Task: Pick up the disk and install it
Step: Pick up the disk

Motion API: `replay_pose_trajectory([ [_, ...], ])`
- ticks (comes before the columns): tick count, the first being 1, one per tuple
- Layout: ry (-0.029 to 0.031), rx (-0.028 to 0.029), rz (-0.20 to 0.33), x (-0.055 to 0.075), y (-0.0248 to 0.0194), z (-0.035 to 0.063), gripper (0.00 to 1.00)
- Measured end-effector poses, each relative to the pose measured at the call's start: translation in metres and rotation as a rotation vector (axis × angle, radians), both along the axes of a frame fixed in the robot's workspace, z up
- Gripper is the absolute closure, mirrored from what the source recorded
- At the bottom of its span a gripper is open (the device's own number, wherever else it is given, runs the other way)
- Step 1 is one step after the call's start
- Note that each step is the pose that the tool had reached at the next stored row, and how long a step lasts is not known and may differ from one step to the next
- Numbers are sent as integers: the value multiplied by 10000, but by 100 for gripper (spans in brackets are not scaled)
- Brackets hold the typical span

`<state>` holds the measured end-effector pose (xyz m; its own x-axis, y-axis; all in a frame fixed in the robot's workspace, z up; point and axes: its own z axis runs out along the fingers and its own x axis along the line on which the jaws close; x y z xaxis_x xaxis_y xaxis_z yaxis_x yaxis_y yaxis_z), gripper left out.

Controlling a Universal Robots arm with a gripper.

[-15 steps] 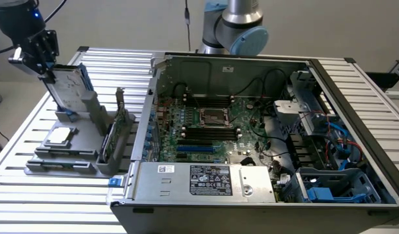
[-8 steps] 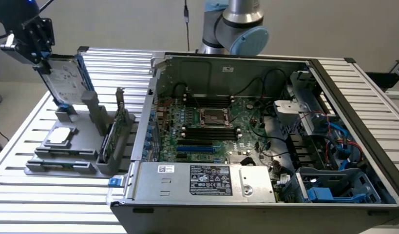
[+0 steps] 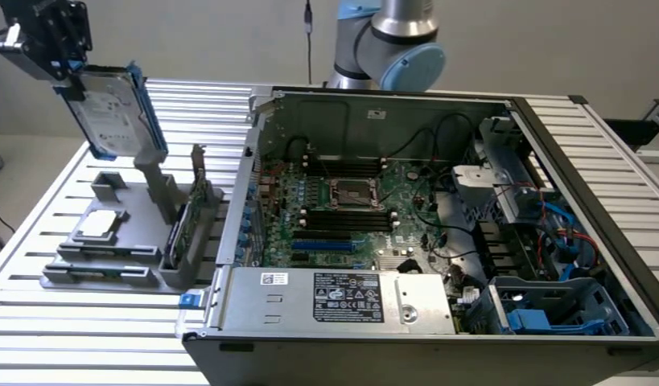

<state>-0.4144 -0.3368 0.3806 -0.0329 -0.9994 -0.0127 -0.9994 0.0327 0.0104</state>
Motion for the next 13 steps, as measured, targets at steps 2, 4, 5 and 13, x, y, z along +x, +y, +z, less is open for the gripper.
replay_pose_trajectory([
  [2, 5, 6, 1, 81, -10, 89, 67],
  [4, 15, 10, 0, 170, -22, 179, 67],
  [5, 18, 13, 1, 220, -29, 228, 67],
  [13, 49, 25, 0, 582, -93, 590, 67],
])
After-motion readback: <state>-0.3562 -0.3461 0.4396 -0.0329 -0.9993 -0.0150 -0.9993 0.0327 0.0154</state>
